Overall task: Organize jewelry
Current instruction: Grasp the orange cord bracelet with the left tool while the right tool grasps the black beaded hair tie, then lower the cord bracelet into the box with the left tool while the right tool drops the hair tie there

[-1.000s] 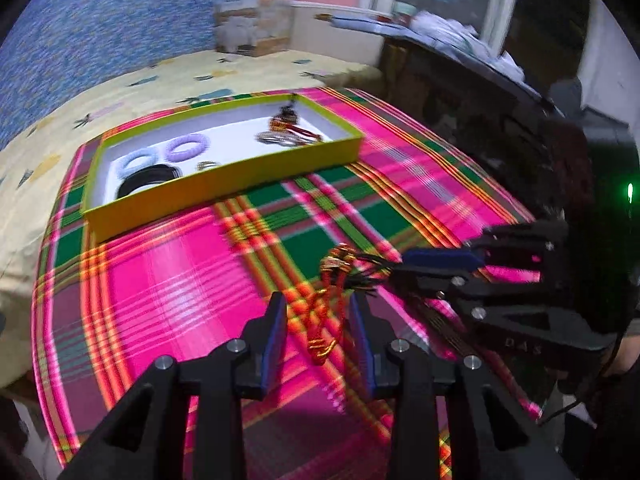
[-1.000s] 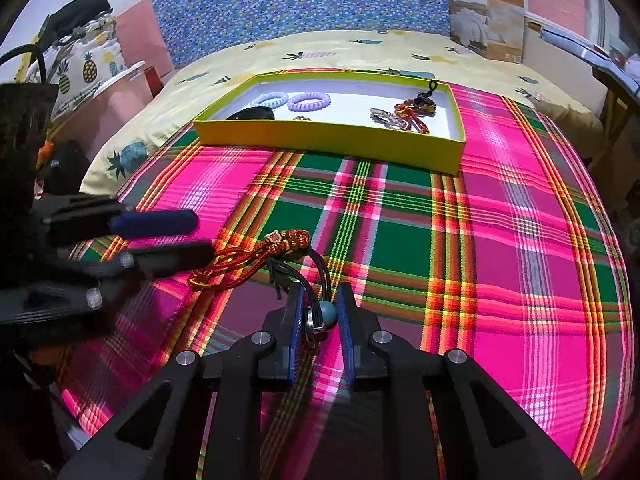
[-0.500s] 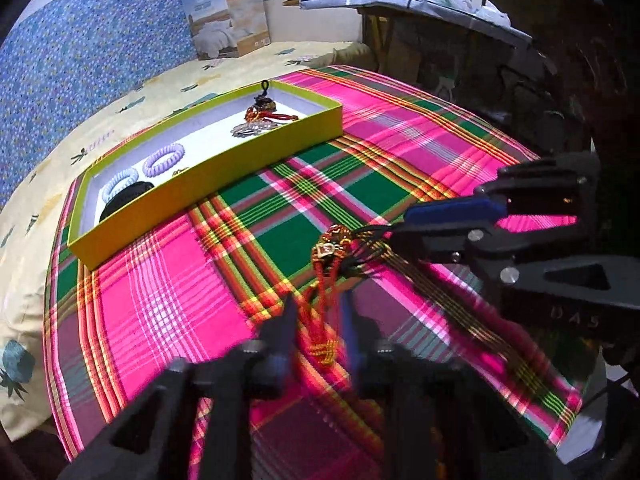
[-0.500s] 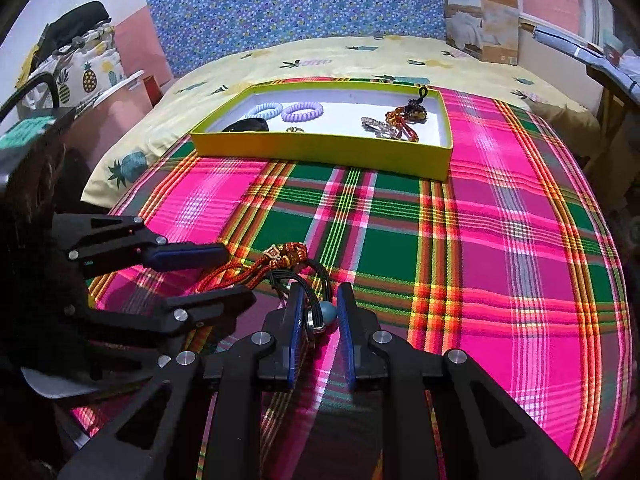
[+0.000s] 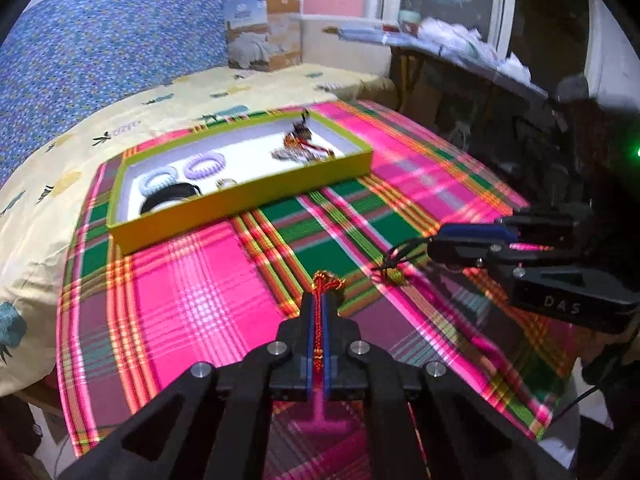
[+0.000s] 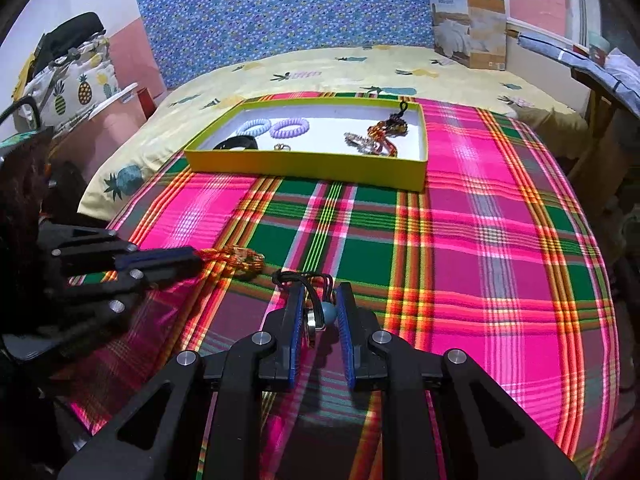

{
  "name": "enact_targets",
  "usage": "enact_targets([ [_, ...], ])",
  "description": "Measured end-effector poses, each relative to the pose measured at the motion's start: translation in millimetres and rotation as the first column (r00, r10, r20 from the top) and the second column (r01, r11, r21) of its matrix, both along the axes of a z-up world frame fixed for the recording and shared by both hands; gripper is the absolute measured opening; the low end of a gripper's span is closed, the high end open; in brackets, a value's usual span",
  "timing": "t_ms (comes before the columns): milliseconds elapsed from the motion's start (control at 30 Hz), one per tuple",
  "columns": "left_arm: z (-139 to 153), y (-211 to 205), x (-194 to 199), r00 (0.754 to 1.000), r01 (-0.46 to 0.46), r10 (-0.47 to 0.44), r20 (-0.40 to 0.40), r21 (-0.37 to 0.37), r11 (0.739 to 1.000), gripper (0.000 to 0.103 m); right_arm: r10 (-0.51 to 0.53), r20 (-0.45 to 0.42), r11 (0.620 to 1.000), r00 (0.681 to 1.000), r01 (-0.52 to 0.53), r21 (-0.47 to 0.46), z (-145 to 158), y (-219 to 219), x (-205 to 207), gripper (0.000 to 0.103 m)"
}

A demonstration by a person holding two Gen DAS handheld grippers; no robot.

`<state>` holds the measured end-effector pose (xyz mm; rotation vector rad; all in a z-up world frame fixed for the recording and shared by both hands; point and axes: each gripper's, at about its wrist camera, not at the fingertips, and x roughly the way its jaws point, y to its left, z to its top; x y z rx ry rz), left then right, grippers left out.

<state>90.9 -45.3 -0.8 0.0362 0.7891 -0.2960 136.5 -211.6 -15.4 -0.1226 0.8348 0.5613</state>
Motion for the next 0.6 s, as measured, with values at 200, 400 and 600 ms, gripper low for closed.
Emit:
enact_targets([
  [200,15.9,10.9,-1.4,0.999,-0.027,0.028,0.036,-0.033,0.999,0.003,-0.004,0.027,1.0,1.0,0.004,0.013,10.7,0.2,-0.3,0.016],
  [400,28.6,19.4,2.9,0.997,-0.047,0.05,0.058,-0.057,0.997,0.003,-0.01,0.06,0.999,0.998,0.008,0.037,25.6,0.2,3.1,0.016],
  [600,35.4,29.9,14.3,0.995,-0.077,0.081,0.061,-0.071,0.994,0.003,-0.014,0.081,0.998,0.997,0.009,0.055,36.4,0.8,12.3,0.016],
])
